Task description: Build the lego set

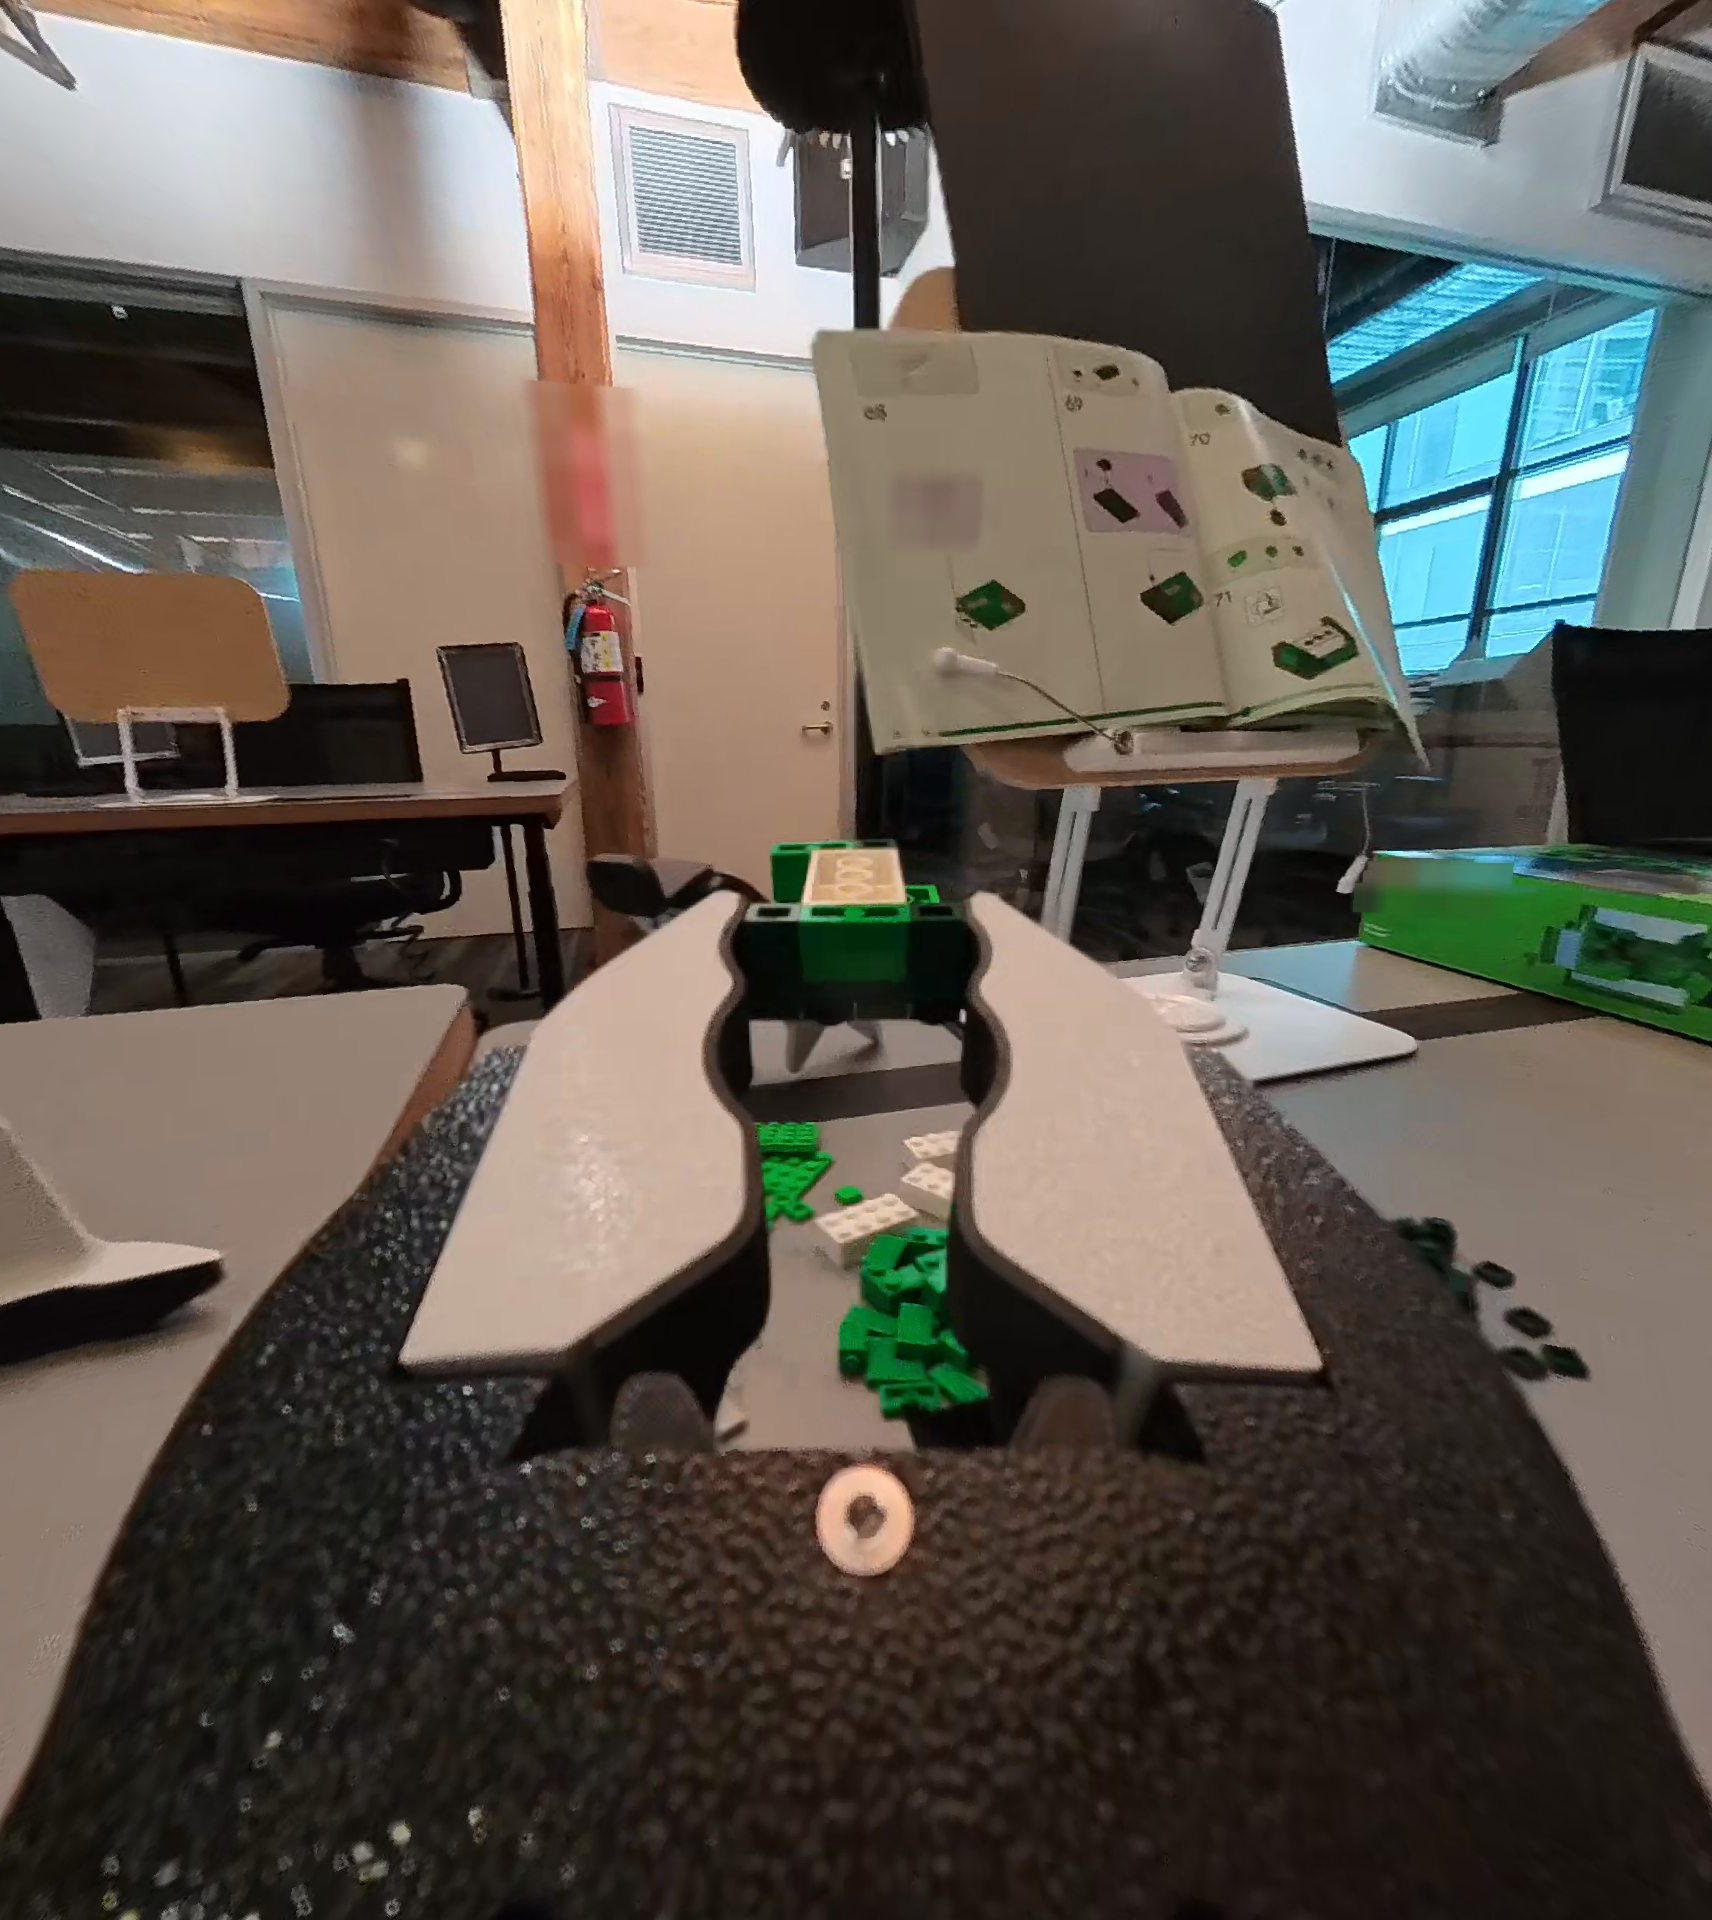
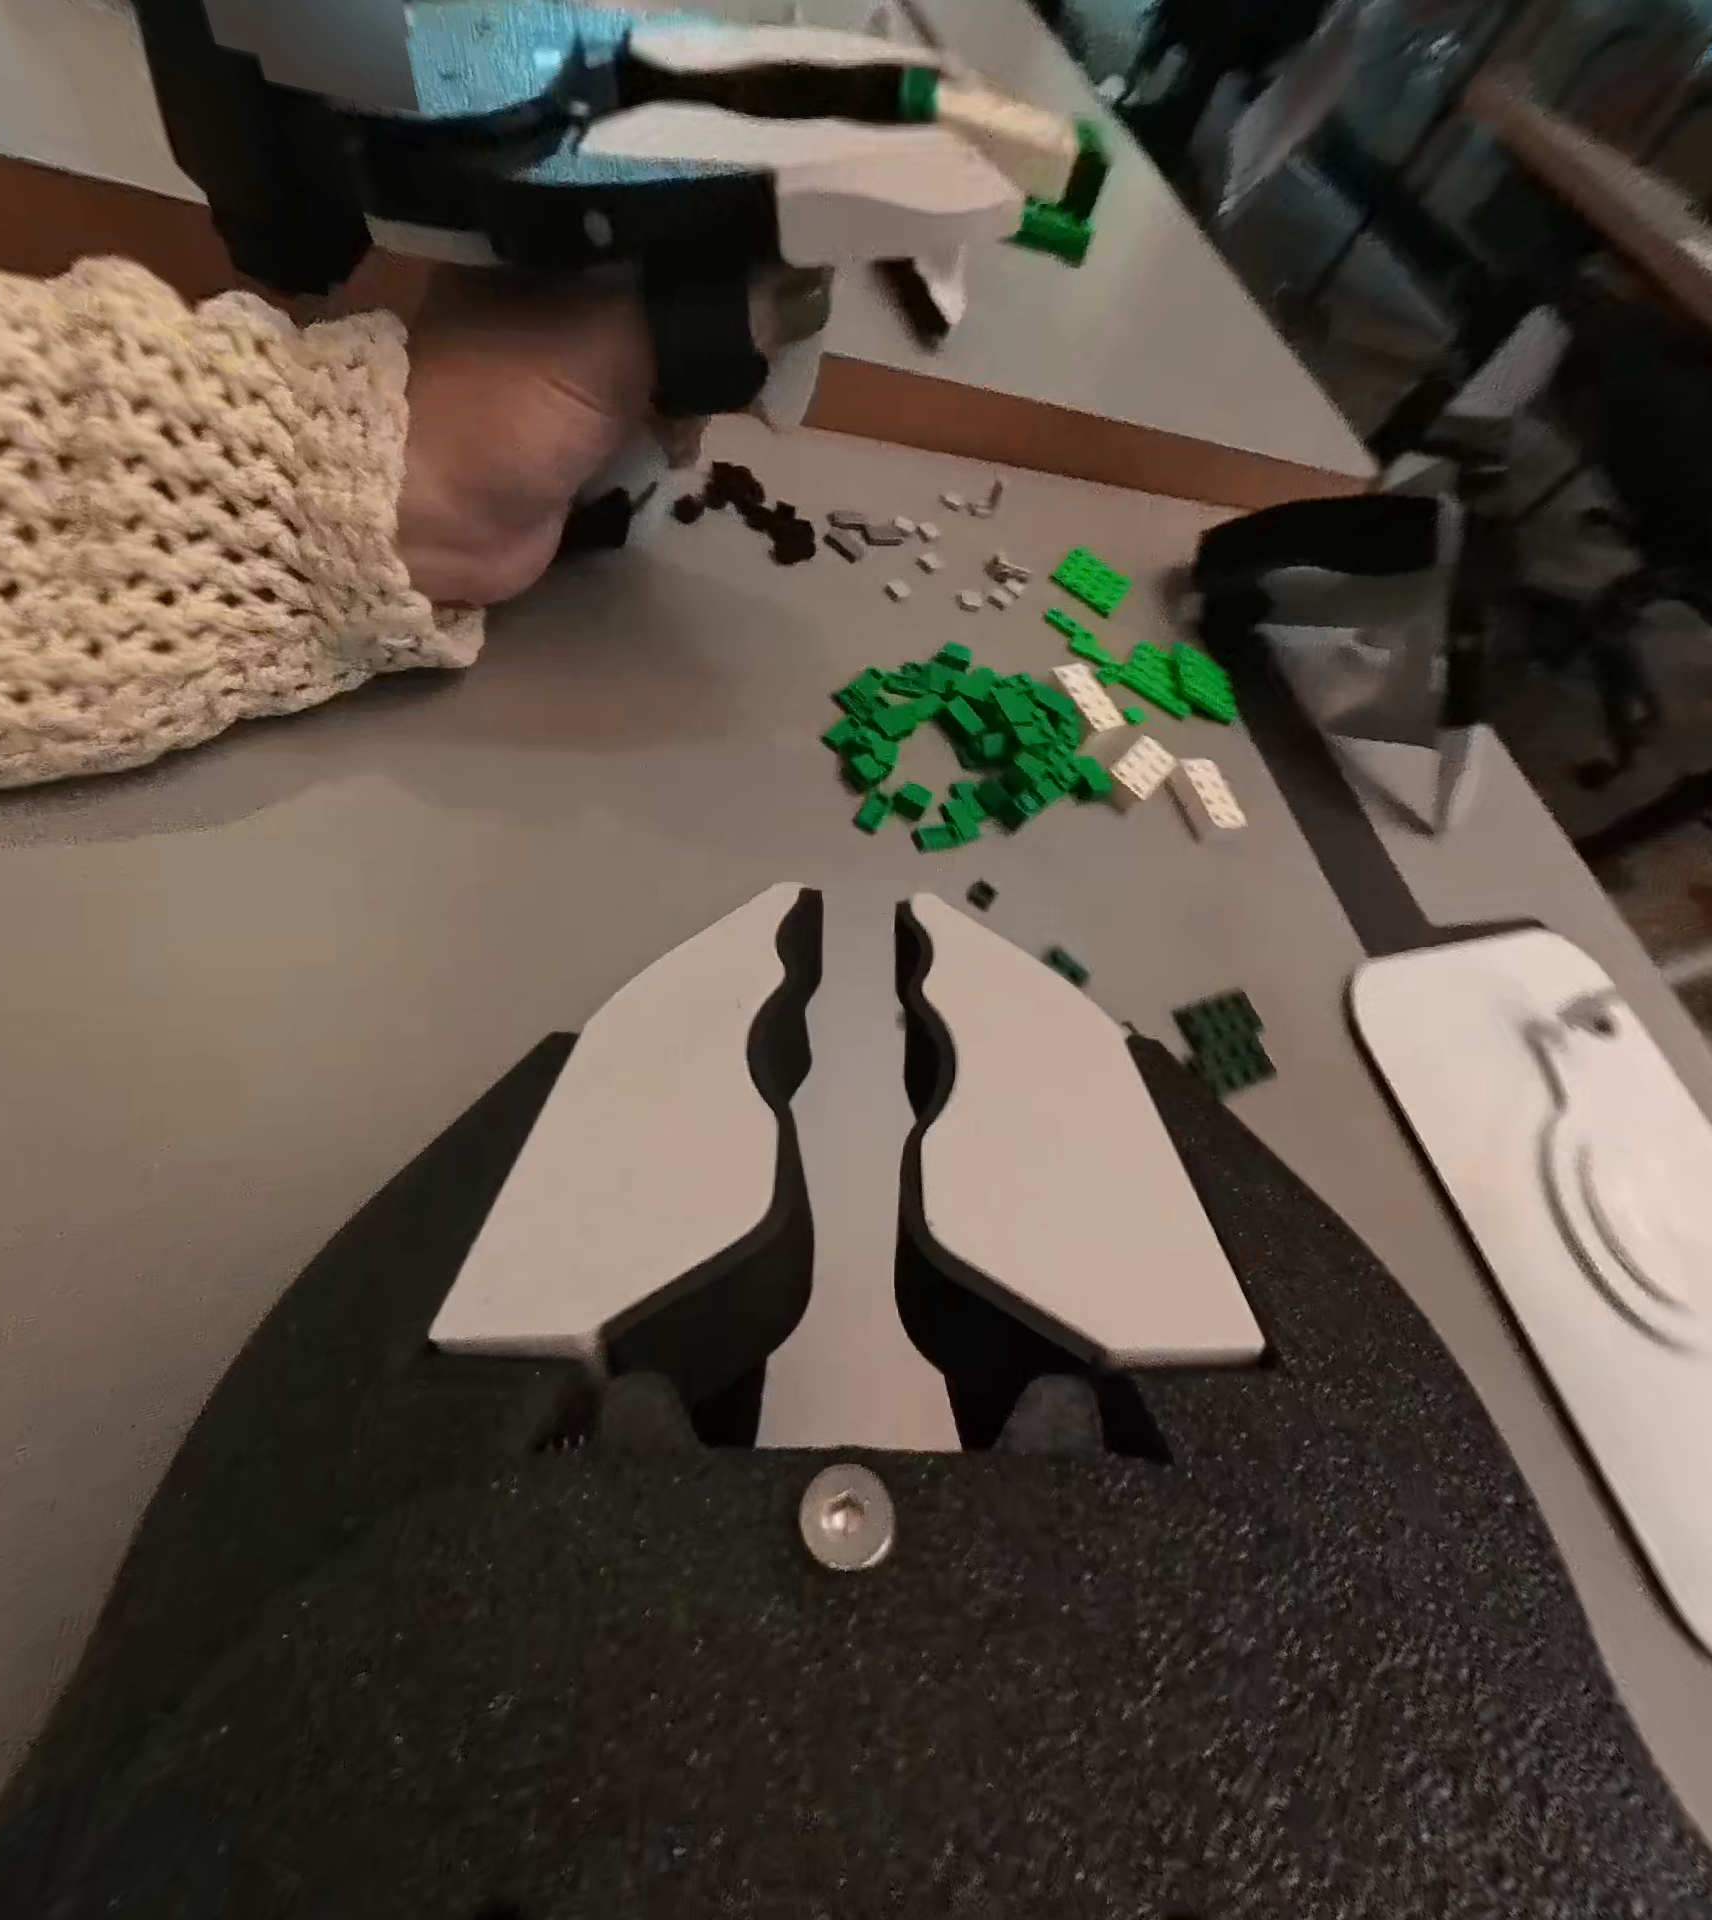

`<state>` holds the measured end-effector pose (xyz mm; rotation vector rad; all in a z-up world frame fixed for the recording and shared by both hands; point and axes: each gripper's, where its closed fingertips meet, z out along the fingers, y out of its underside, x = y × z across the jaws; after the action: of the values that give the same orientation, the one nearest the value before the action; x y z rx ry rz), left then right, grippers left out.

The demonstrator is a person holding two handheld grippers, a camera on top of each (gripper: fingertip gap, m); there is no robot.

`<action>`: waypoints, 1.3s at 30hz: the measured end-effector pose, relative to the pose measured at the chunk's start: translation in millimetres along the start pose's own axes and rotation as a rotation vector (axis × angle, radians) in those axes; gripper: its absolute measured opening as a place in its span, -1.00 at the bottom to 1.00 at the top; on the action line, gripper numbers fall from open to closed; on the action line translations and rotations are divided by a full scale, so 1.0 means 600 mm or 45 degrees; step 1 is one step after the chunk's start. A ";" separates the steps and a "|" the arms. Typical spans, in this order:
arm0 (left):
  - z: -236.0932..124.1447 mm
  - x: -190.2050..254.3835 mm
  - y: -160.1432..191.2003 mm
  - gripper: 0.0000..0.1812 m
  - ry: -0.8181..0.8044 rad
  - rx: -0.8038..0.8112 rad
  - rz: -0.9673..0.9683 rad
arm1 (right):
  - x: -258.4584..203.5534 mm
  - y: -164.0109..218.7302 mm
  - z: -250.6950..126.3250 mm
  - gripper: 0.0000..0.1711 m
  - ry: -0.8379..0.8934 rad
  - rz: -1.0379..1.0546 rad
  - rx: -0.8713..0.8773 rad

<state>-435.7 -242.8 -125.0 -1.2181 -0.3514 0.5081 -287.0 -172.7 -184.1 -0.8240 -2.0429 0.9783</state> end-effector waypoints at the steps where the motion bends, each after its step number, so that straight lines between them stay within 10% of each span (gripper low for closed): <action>1: -0.001 -0.009 -0.003 -0.60 -0.021 0.005 0.006 | 0.002 -0.005 0.024 -0.85 -0.041 -0.009 -0.039; 15: 0.001 -0.022 -0.008 -0.60 -0.009 0.023 -0.138 | -0.002 0.007 0.164 -0.80 -0.763 -0.397 -0.218; 39: 0.012 -0.001 0.003 -0.60 0.100 -0.003 -0.277 | 0.033 0.064 0.212 -0.85 -0.813 -0.755 -0.591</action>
<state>-440.1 -236.9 -124.8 -1.1824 -0.4122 0.2721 -391.6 -185.1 -267.4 -0.0575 -2.8874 0.4515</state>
